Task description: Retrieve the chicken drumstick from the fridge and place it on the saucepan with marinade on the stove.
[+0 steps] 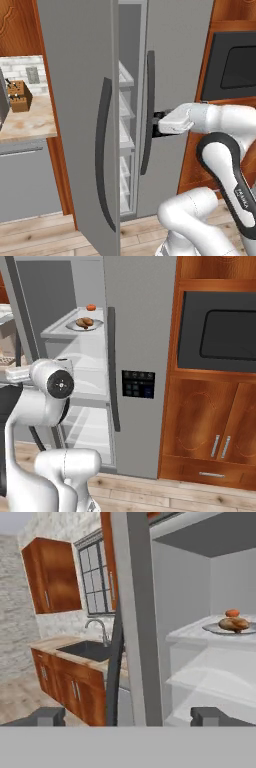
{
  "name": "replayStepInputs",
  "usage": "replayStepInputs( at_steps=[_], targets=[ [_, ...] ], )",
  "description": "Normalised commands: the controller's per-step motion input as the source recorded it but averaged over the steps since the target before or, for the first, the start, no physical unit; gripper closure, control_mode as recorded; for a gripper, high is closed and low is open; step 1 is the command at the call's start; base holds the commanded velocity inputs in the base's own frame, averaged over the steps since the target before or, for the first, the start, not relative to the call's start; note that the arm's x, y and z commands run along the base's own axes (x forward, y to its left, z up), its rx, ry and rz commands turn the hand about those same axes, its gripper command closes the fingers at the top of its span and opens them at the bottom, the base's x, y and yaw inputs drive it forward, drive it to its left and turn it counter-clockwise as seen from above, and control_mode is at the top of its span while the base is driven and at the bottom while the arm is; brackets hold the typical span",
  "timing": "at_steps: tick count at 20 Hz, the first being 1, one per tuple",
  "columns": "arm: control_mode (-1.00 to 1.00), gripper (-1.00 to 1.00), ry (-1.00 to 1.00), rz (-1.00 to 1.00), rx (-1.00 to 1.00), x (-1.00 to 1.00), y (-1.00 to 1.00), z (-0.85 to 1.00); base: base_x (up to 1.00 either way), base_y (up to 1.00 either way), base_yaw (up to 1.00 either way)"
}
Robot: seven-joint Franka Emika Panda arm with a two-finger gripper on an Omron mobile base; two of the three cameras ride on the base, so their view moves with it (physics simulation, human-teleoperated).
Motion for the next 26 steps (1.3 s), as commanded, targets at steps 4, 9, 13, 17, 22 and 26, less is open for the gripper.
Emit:
replayStepInputs(
  at_steps=[4,9,13,17,22,26],
  targets=[
    [-1.0,-1.0,-0.04,0.33,0.09,0.04,-0.06,0.02,0.0,0.0,0.0],
    [-1.0,-1.0,-0.1,0.33,0.11,0.25,0.03,0.0,0.0,0.0,0.0],
    [-1.0,-1.0,-0.05,0.36,0.13,0.46,0.09,0.0,0.0,0.0,0.0],
    [-1.0,-1.0,0.0,0.38,0.06,0.62,0.2,0.0,0.0,0.0,0.0],
    [-1.0,-1.0,0.0,0.17,0.0,0.26,0.32,0.0,0.0,0.0,0.0],
    [-1.0,-1.0,-0.01,0.02,0.0,0.15,0.23,0.0,0.0,0.0,0.0]
  ],
)
